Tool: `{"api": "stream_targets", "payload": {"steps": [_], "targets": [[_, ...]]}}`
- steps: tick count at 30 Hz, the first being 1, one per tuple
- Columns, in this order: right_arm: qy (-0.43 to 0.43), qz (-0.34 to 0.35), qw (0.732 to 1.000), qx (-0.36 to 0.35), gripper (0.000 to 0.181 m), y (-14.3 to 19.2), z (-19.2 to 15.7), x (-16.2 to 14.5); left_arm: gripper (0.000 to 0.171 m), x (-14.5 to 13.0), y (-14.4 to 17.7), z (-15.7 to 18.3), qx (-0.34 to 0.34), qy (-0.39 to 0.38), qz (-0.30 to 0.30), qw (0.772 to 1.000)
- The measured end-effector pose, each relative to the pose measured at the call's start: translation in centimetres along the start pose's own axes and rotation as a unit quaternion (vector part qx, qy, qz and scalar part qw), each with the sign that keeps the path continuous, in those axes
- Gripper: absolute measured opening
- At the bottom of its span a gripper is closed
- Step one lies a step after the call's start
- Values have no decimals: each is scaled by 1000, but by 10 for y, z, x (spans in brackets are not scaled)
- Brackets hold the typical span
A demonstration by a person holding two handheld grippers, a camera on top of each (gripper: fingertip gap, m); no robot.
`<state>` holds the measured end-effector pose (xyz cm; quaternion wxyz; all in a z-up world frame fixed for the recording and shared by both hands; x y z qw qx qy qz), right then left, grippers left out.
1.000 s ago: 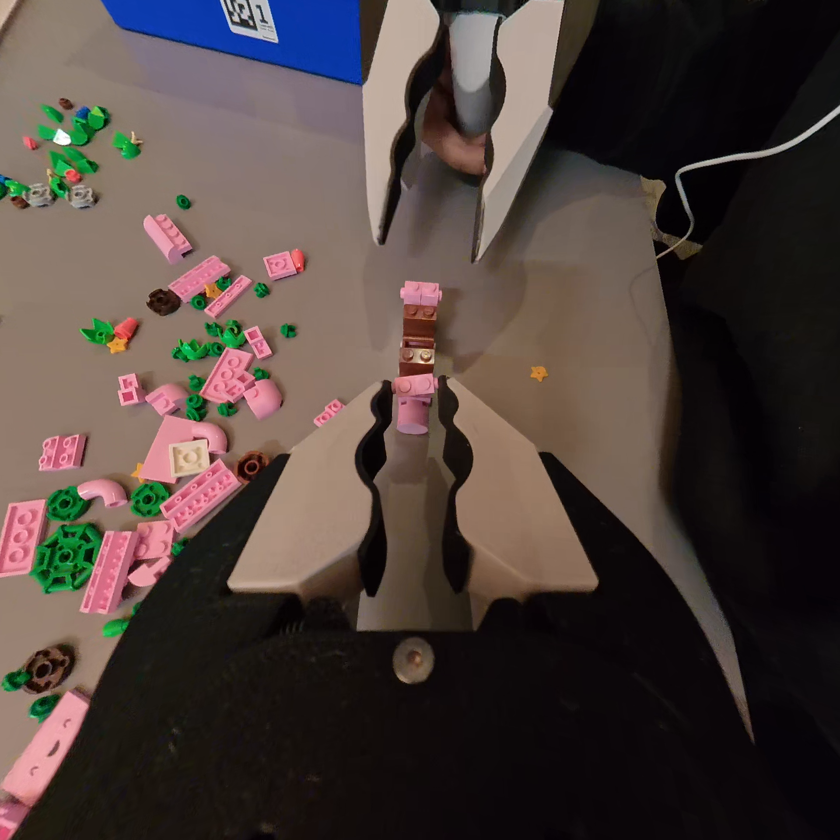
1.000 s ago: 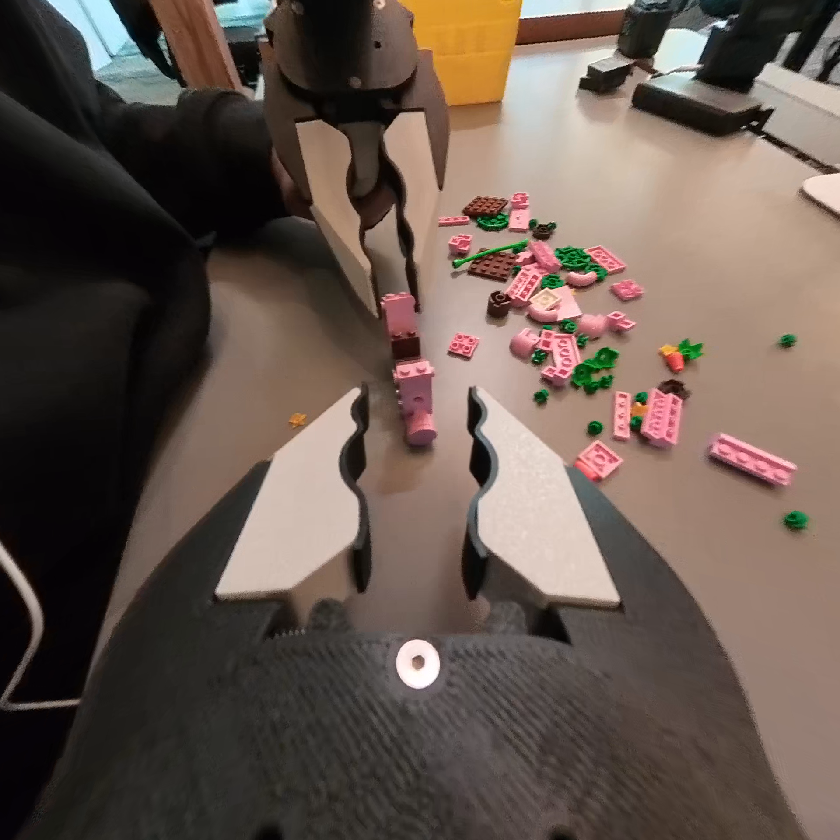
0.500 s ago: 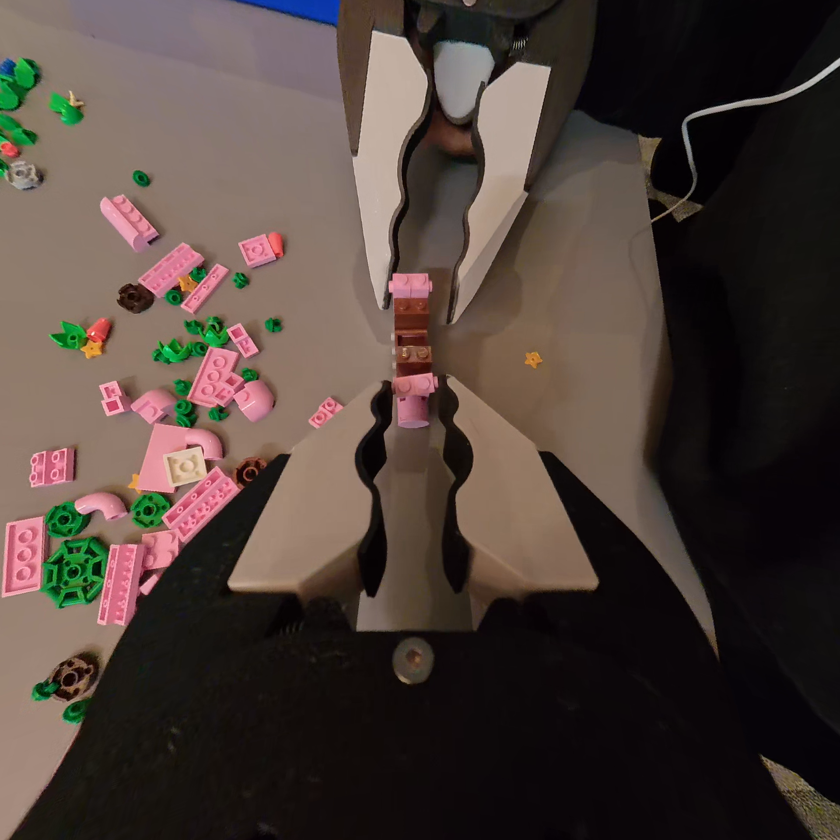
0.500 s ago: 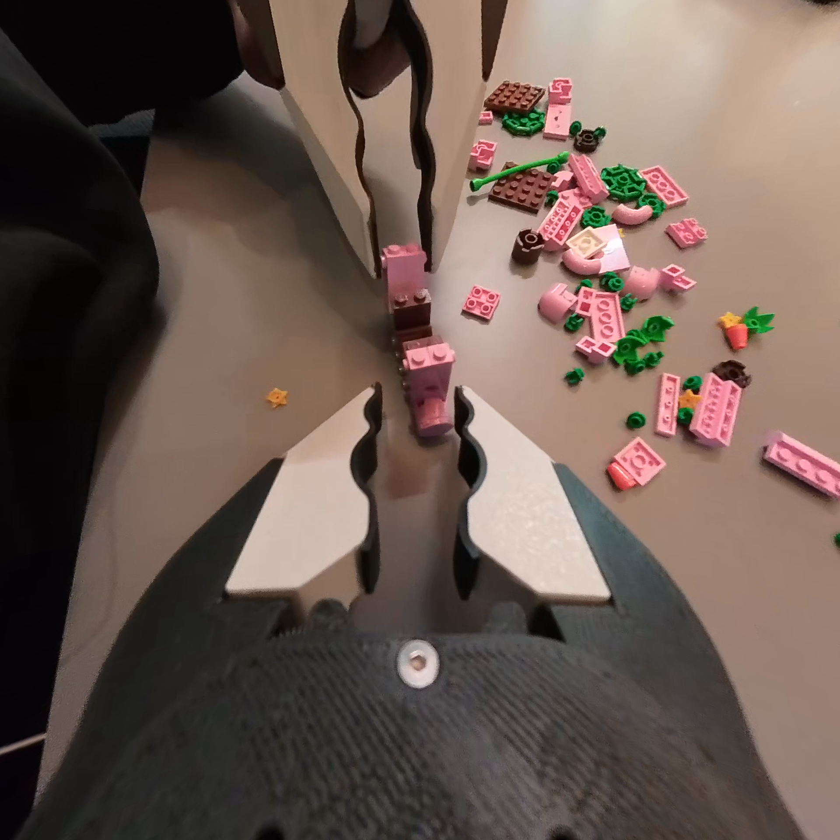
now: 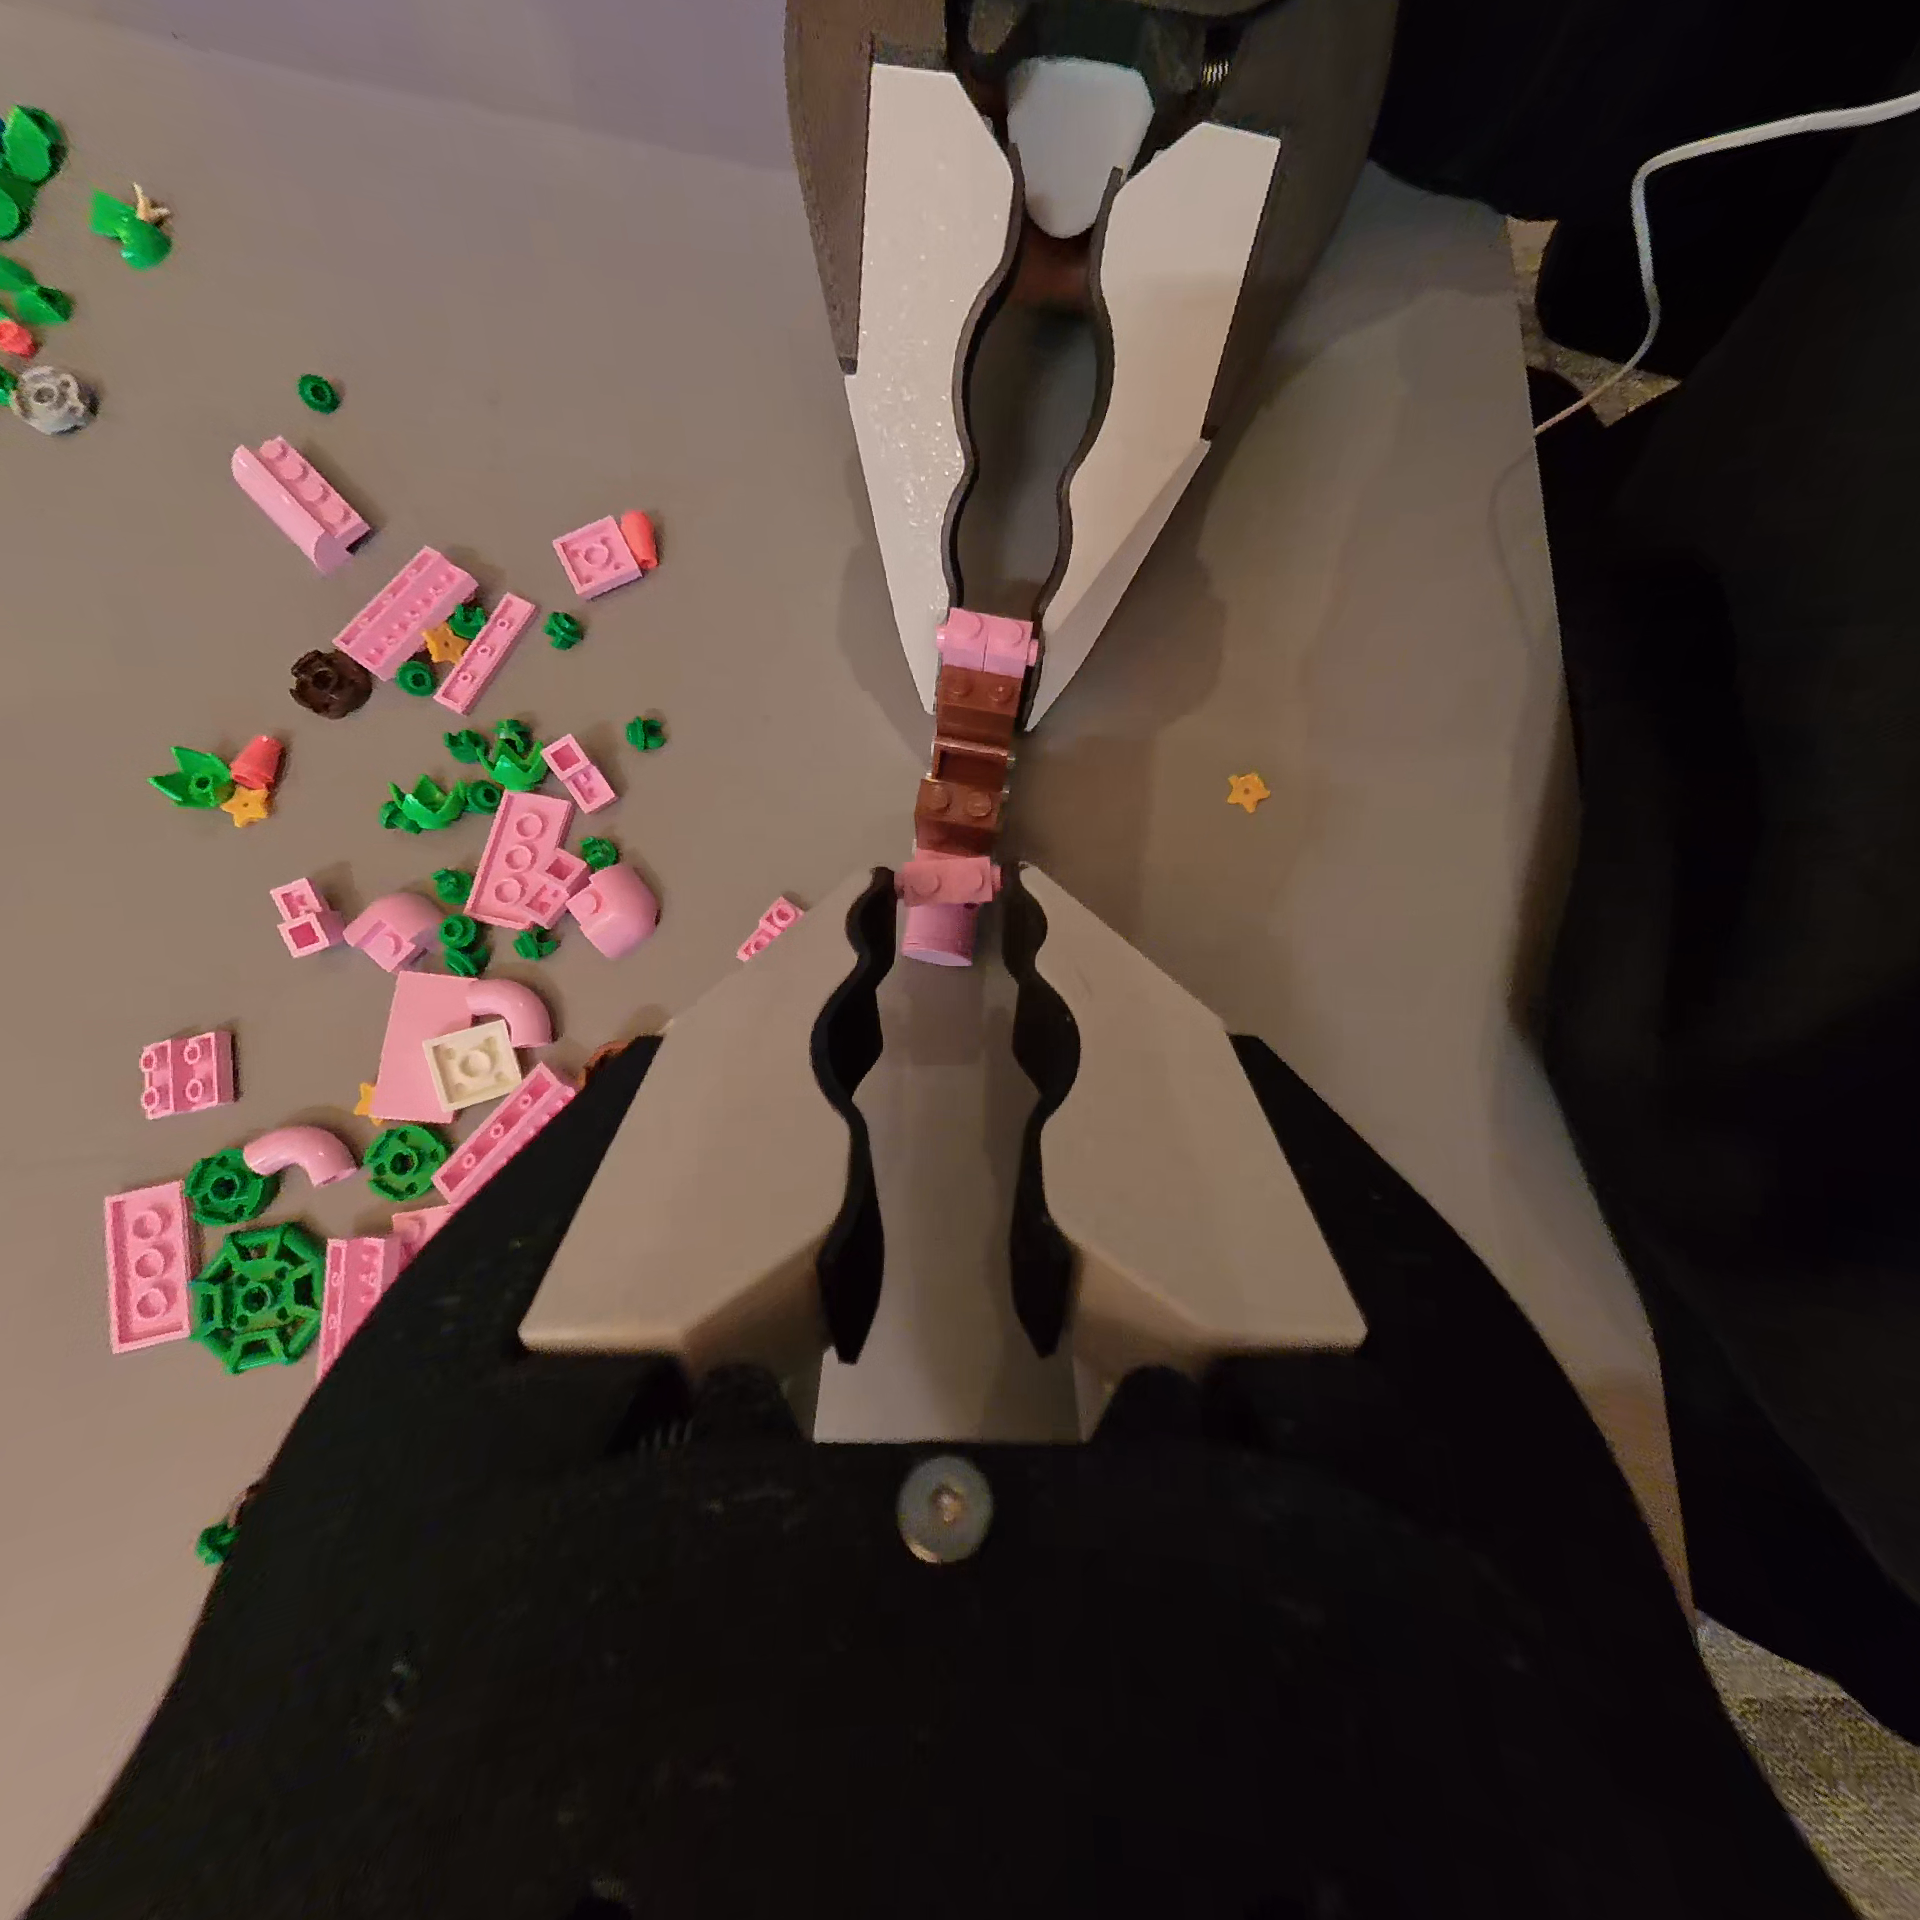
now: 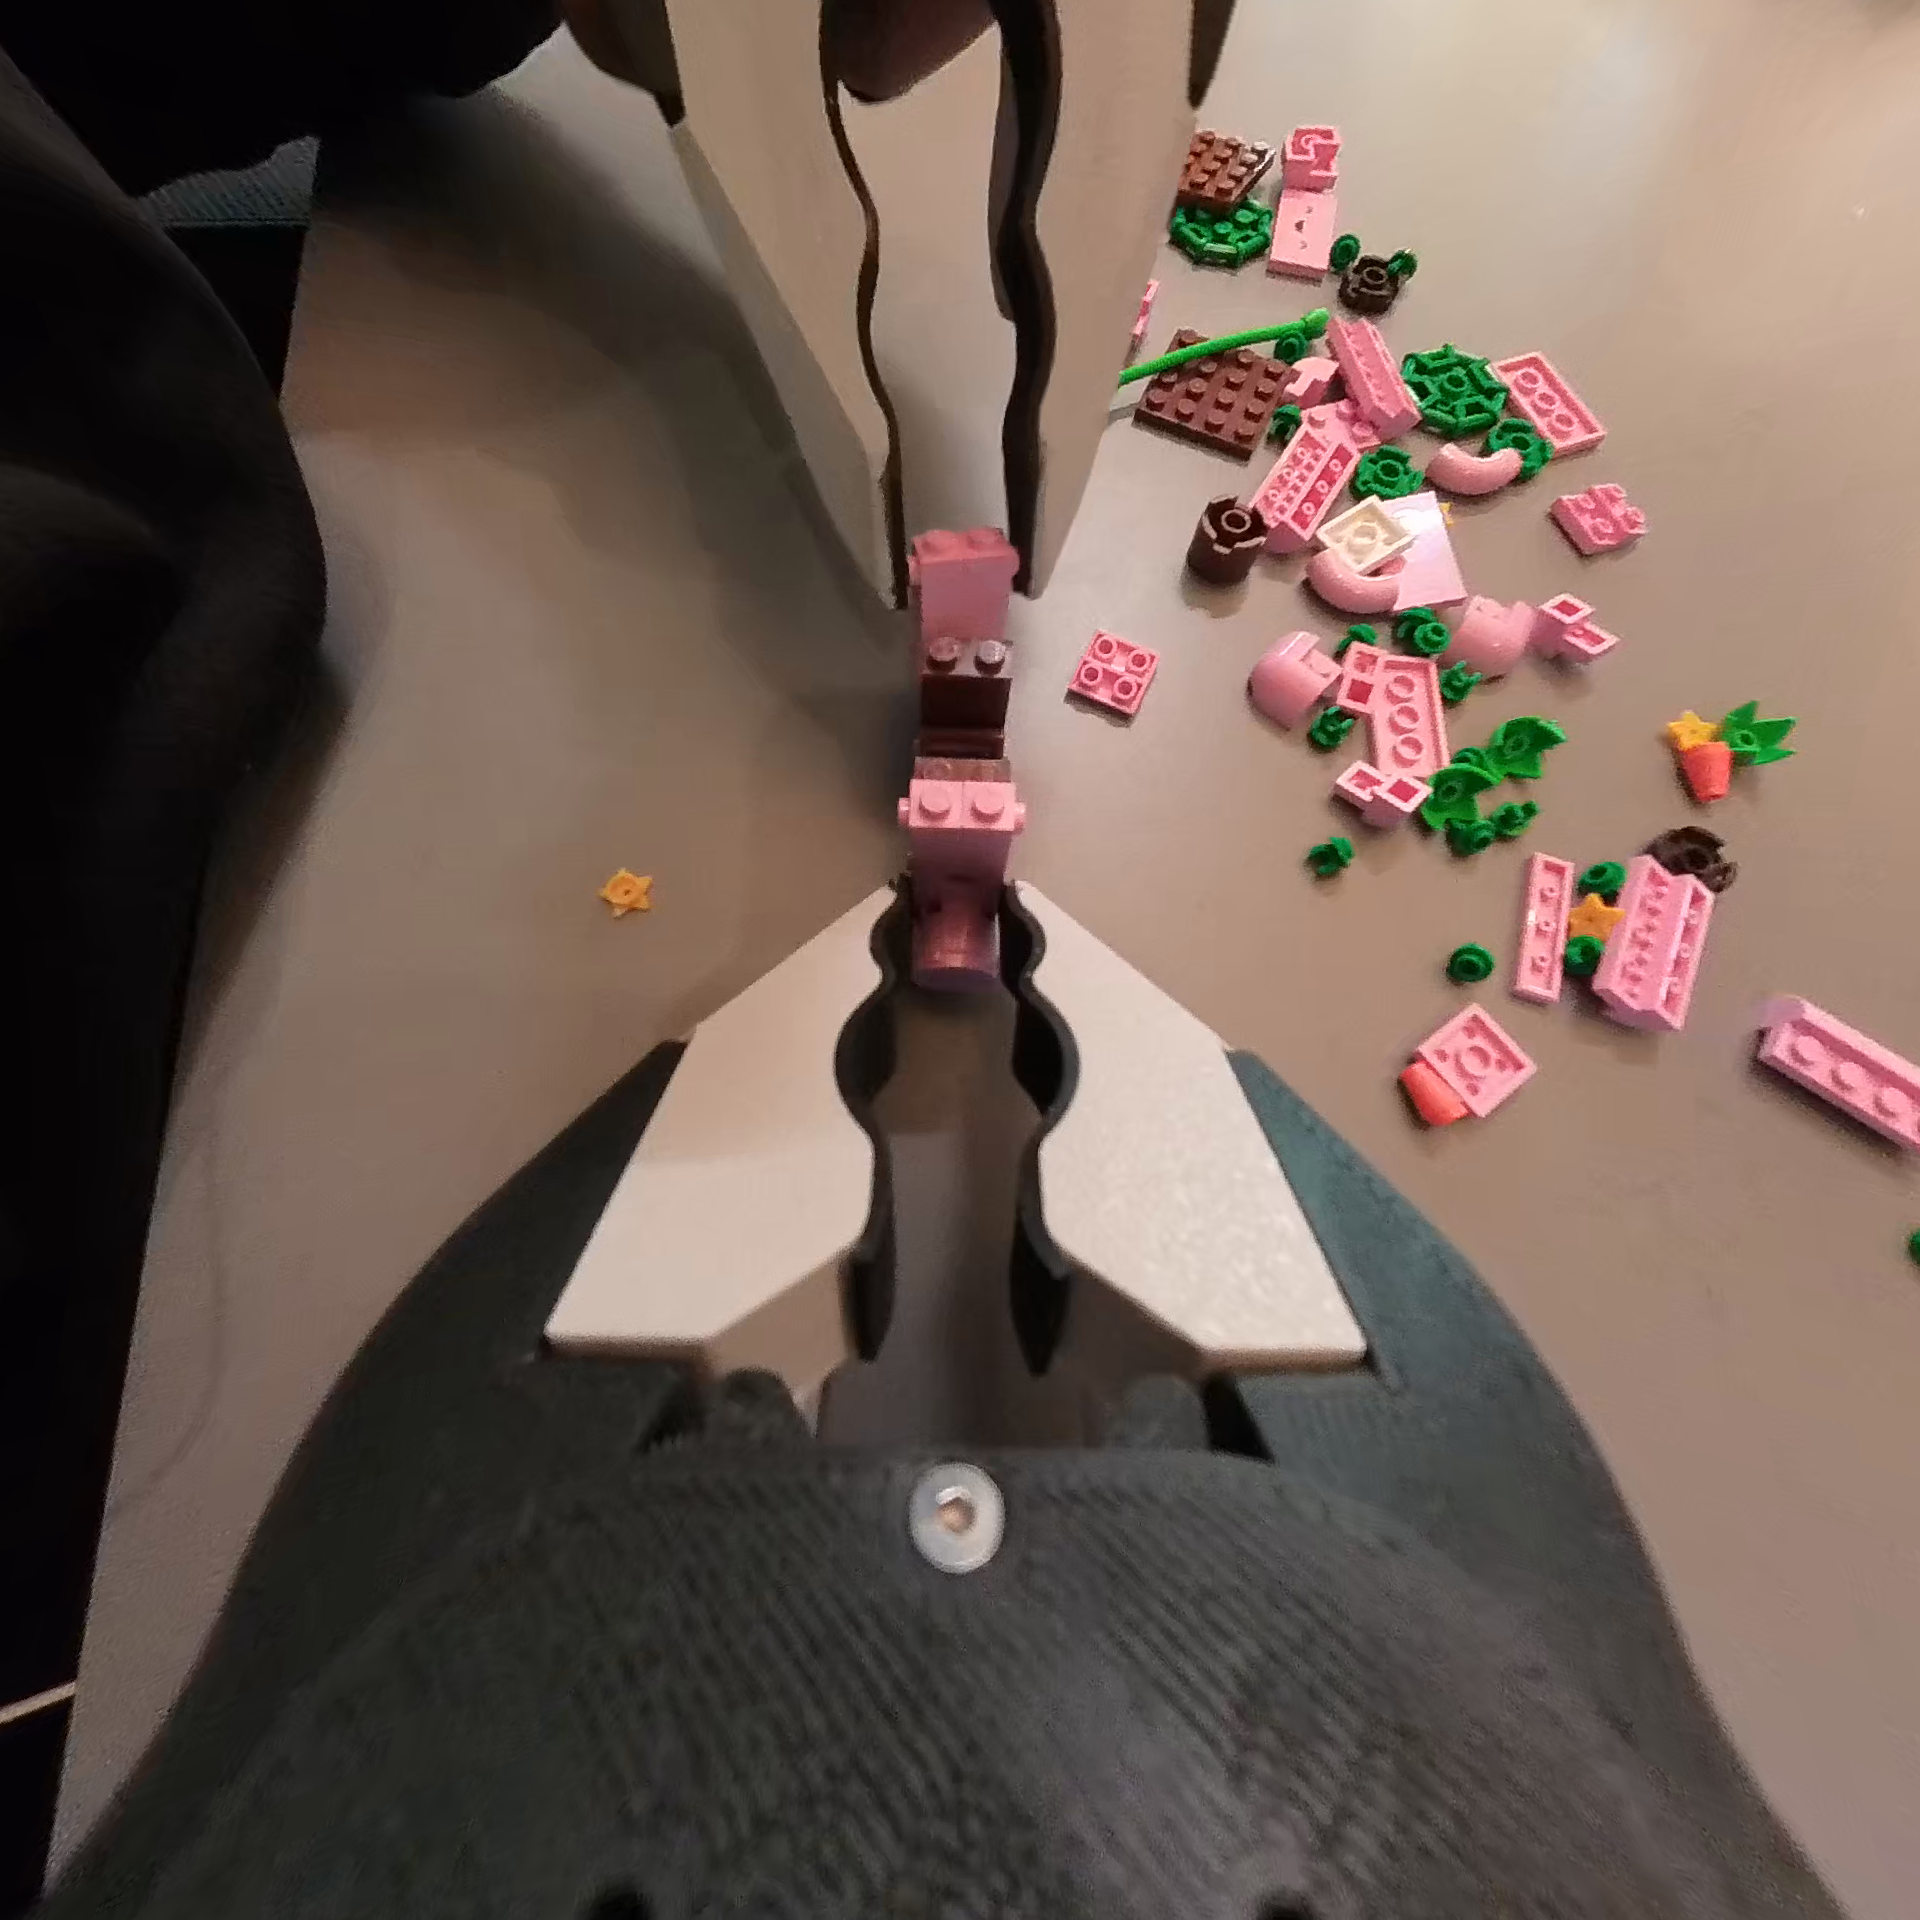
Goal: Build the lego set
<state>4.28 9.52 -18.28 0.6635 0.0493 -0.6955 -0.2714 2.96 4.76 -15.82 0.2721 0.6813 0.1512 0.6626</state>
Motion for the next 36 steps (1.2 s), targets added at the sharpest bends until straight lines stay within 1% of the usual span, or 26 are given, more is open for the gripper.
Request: {"api": "stream_targets", "payload": {"steps": [3, 6, 11, 24, 32, 36], "targets": [[2, 0, 1000, -2, 14, 0, 0, 0, 19, 2, 1, -1, -11, 0, 5, 1000], [7, 0, 1000, -4, 14, -1, 0, 1, 19, -1, 1, -3, -24, 7, -4, 1000], [4, 0, 1000, -3, 14, -1, 0, 1, 19, -1, 0, -2, -40, -6, -9, 999], [0, 0, 1000, 0, 14, -1, 0, 1, 20, -1, -1, -4, -74, -46, -63, 994], [1, -1, 1000, 0, 14, -1, 0, 1, 19, 2, -4, -3, -99, -46, -81, 991], [1, -1, 1000, -1, 14, -1, 0, 1, 19, 2, -4, -3, -101, -41, -73, 991]]}}
Point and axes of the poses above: each gripper's, where its closed fingertips meet, y back along the fingers, x out of its top, z = x × y across the jaws, the point moved 1 cm from there along y, back along the fingers, and after that the axes turned 12 degrees about z, right-handed, at the moved point
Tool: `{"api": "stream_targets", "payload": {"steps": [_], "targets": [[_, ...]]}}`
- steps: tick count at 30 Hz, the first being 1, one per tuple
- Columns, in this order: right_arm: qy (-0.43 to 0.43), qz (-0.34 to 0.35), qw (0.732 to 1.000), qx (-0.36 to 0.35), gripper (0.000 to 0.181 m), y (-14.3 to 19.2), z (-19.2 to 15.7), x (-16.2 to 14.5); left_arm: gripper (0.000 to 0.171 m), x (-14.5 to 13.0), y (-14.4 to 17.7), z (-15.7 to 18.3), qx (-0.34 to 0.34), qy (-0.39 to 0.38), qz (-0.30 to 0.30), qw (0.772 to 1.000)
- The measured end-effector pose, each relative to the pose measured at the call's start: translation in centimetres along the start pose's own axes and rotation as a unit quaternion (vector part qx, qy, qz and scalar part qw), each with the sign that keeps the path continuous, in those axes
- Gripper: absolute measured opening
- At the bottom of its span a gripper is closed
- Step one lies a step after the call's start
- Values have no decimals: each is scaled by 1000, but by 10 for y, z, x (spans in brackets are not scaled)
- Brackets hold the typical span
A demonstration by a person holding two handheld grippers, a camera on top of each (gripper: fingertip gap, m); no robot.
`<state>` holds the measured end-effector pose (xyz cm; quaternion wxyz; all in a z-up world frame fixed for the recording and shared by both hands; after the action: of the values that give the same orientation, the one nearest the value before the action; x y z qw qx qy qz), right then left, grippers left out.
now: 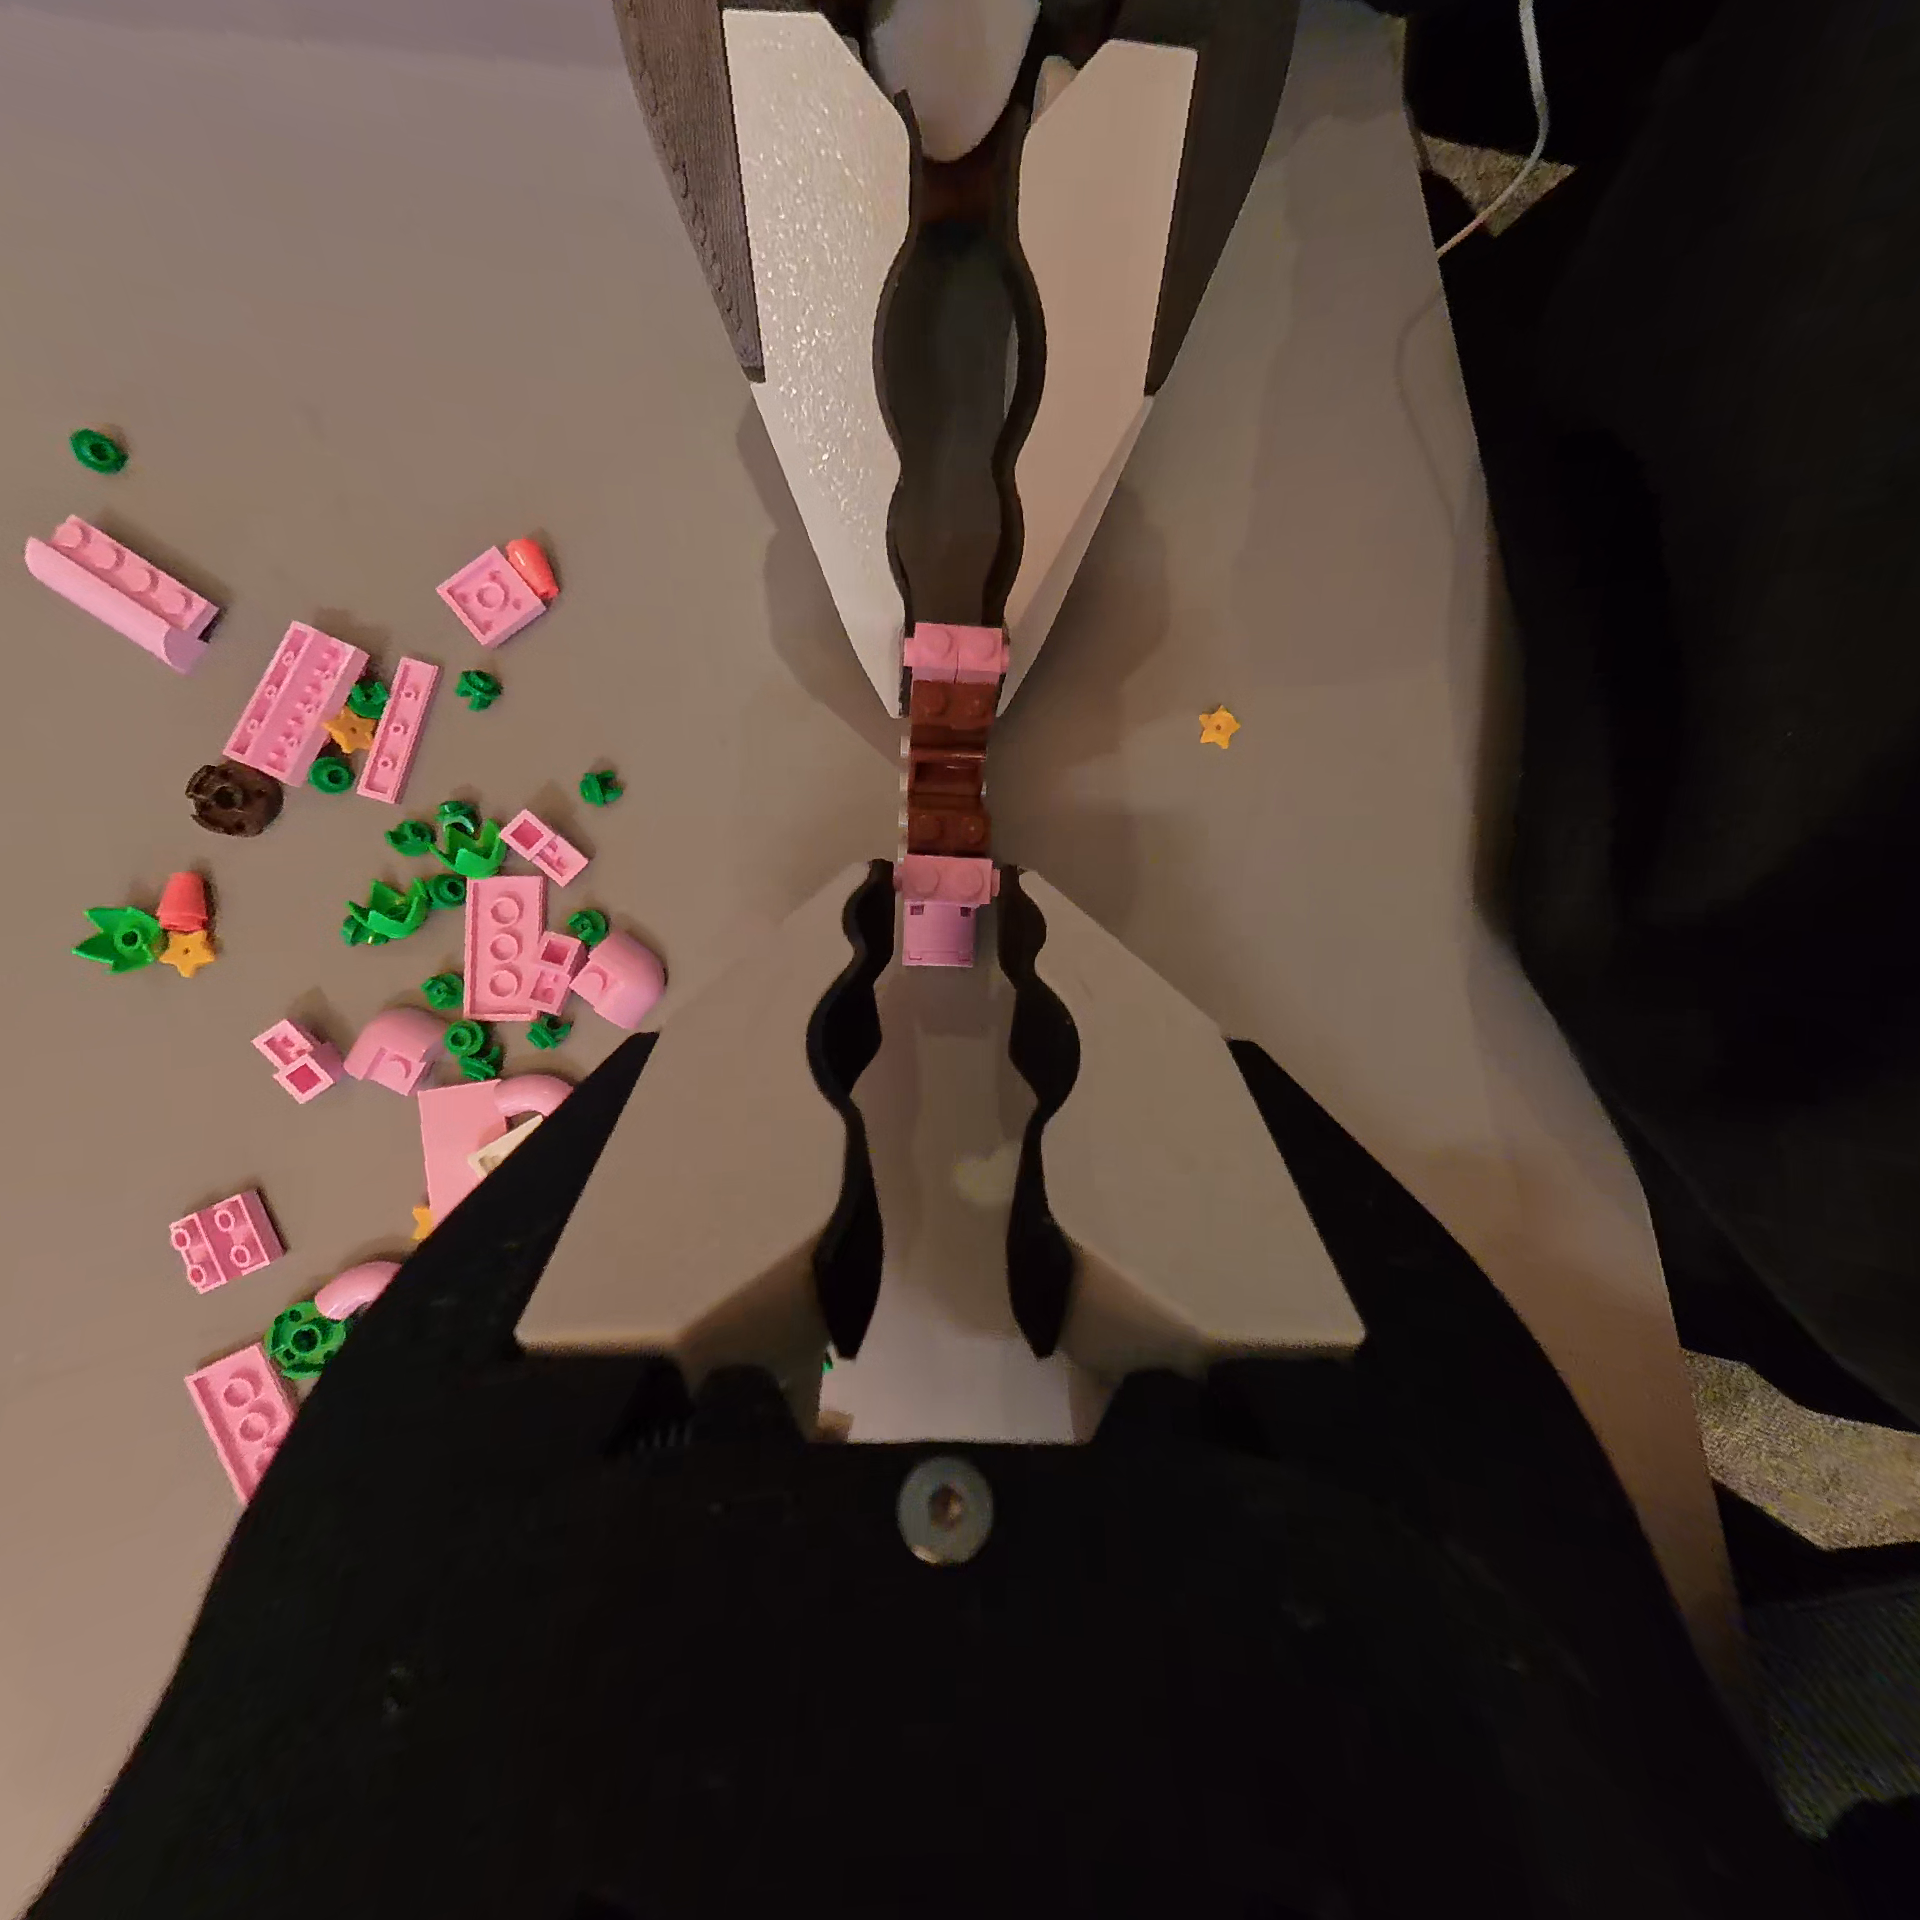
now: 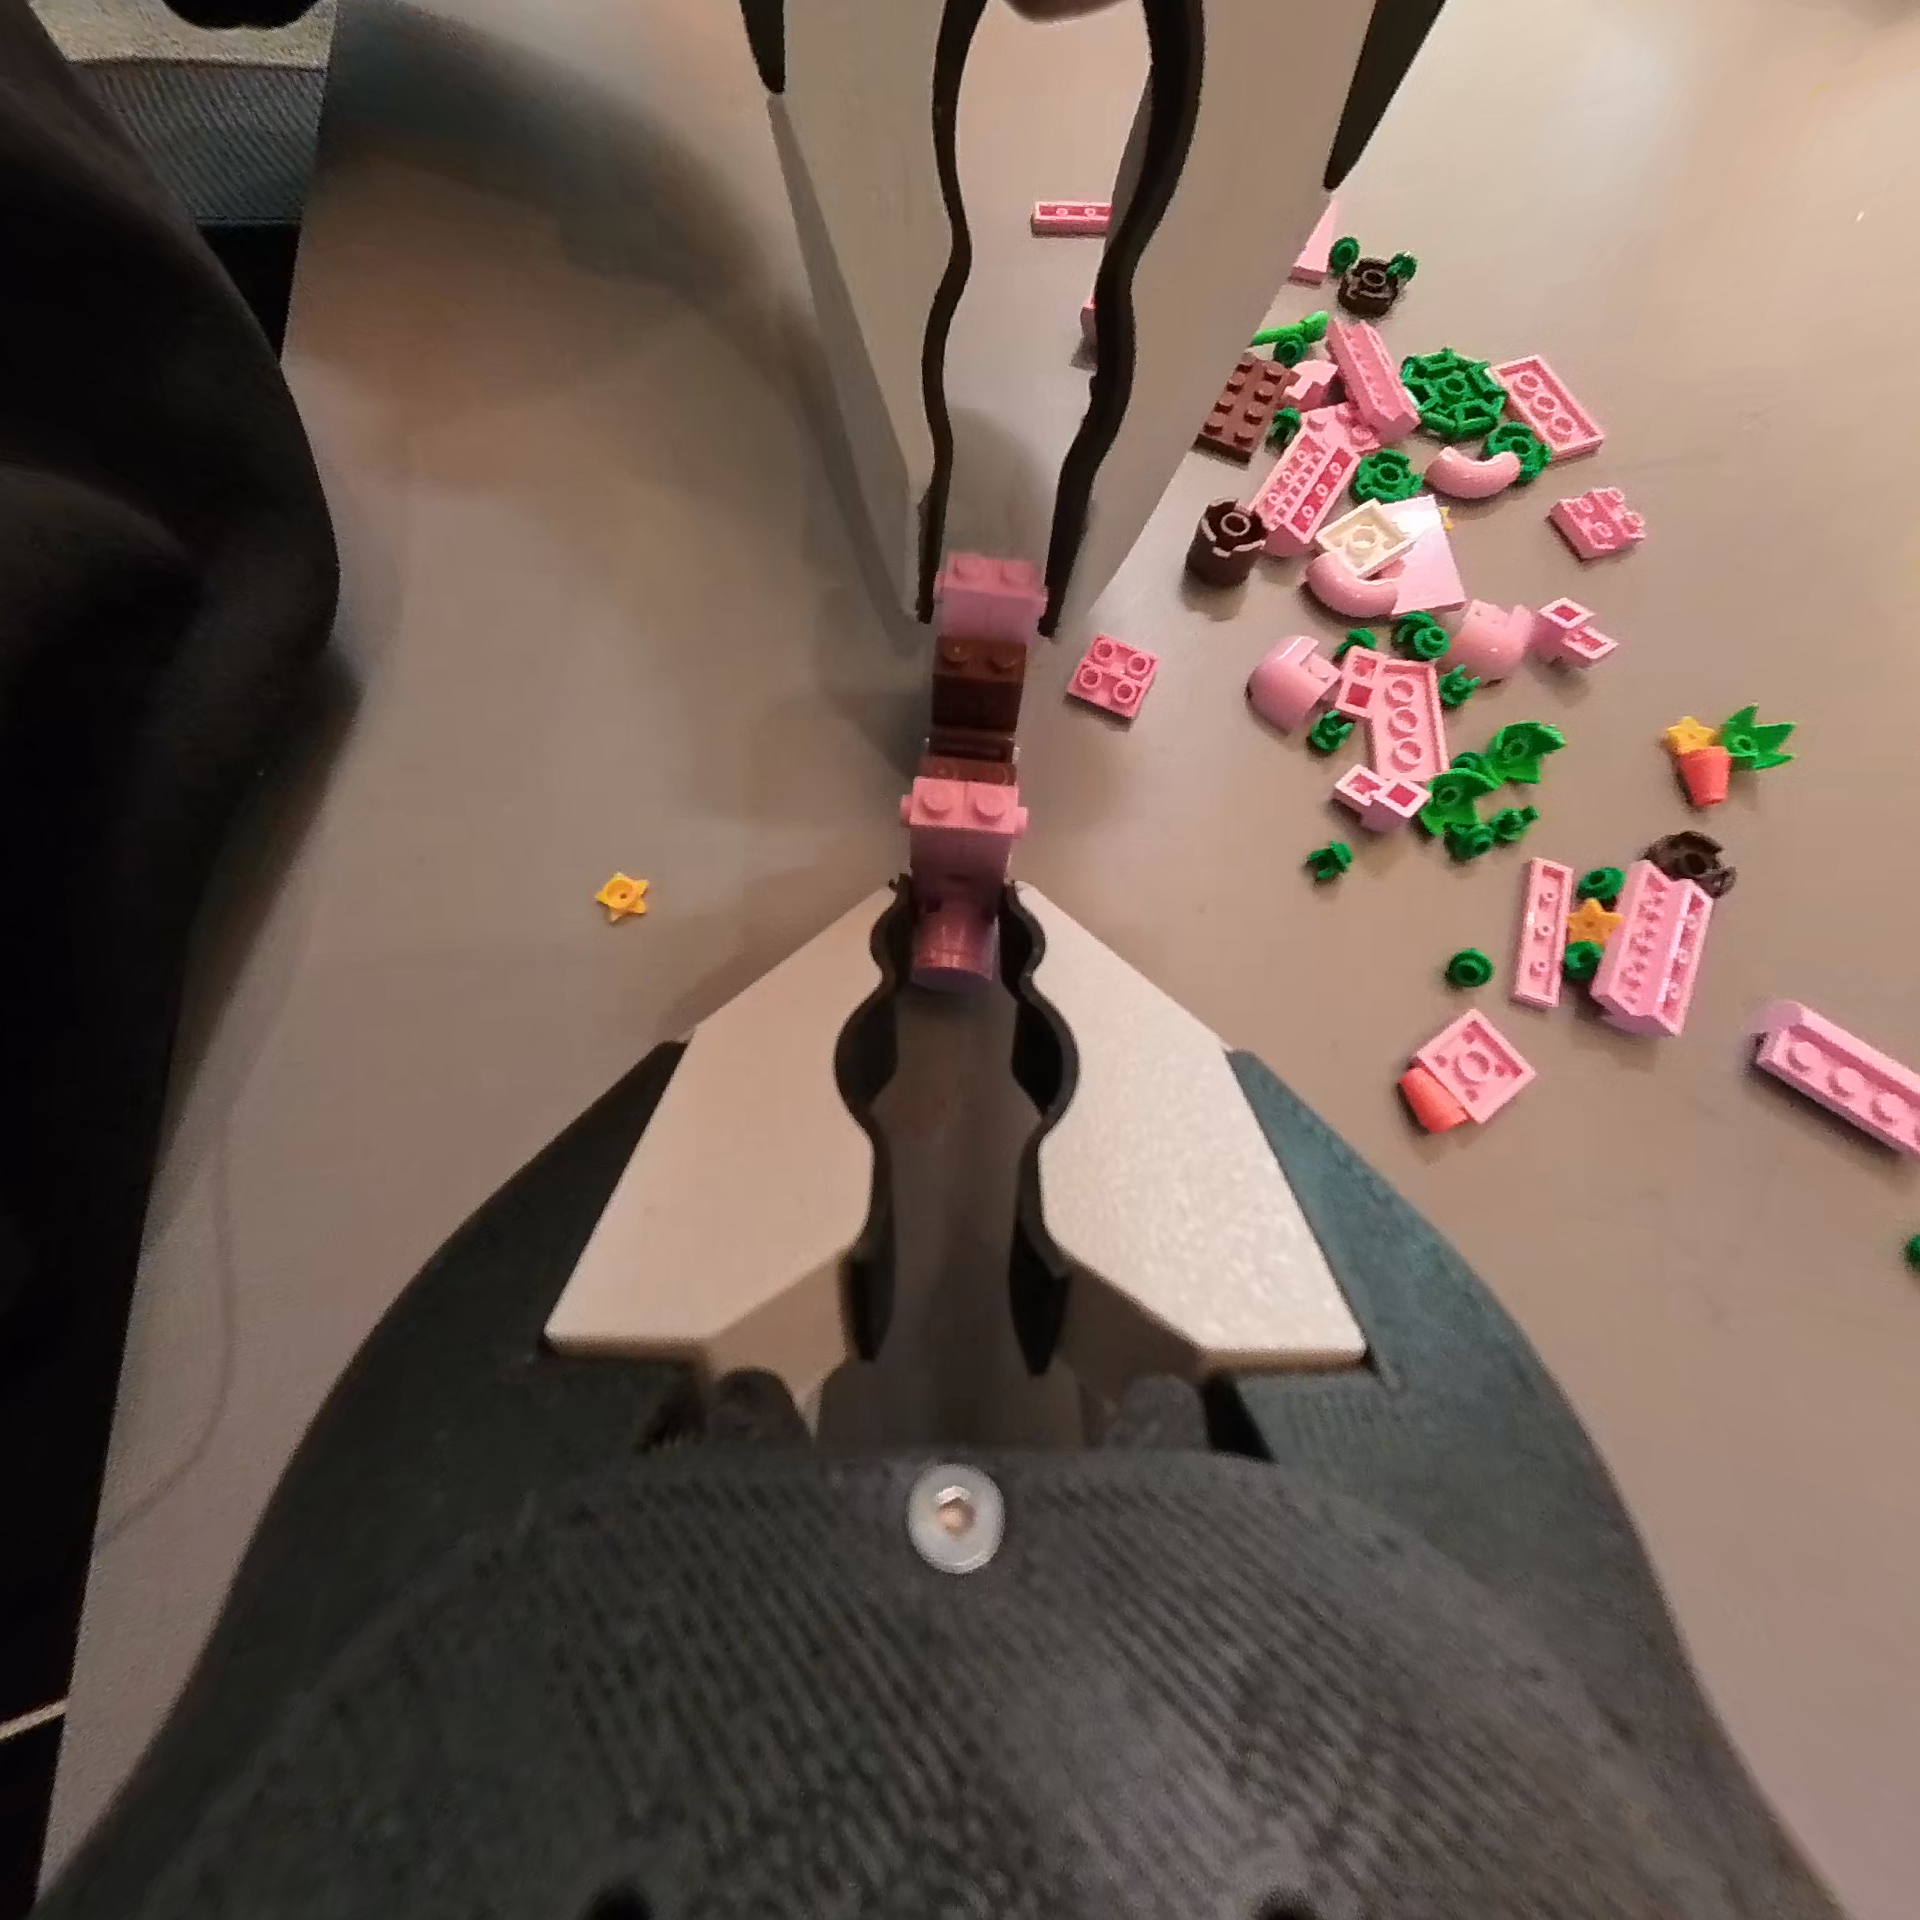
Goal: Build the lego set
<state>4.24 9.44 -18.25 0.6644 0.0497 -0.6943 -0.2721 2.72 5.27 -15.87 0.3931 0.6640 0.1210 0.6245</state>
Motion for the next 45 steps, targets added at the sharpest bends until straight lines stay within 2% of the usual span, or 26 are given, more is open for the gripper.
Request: {"api": "stream_targets", "payload": {"steps": [20, 33, 35, 37, 39, 45], "targets": [[-1, -1, 1000, -7, 14, 0, 2, 0, 20, 1, -2, 0, 23, 4, 27, 999], [2, -1, 1000, -9, 14, 0, 2, 0, 21, 1, -3, 0, 40, 24, 65, 997], [3, -1, 1000, -7, 14, 0, 1, -1, 23, -6, -7, -1, 47, 27, 50, 997], [3, -1, 1000, -5, 14, 0, 1, 0, 38, -17, -13, -3, 60, 27, 19, 998], [2, -1, 1000, -5, 14, 0, 1, 0, 38, -22, -16, -2, 62, 26, 9, 998], [0, -1, 1000, -4, 15, 0, 1, 0, 25, -6, -6, 2, 33, 53, 90, 994]]}}
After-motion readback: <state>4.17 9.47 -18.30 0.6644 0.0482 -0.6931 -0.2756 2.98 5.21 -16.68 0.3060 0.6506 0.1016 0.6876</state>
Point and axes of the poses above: each gripper's, where its closed fingertips meet, y back along the fingers, x out of its top, z = x × y across the jaws, the point moved 1 cm from there along y, back along the fingers, and after that the axes turned 12 degrees about z, right-handed, at the moved point
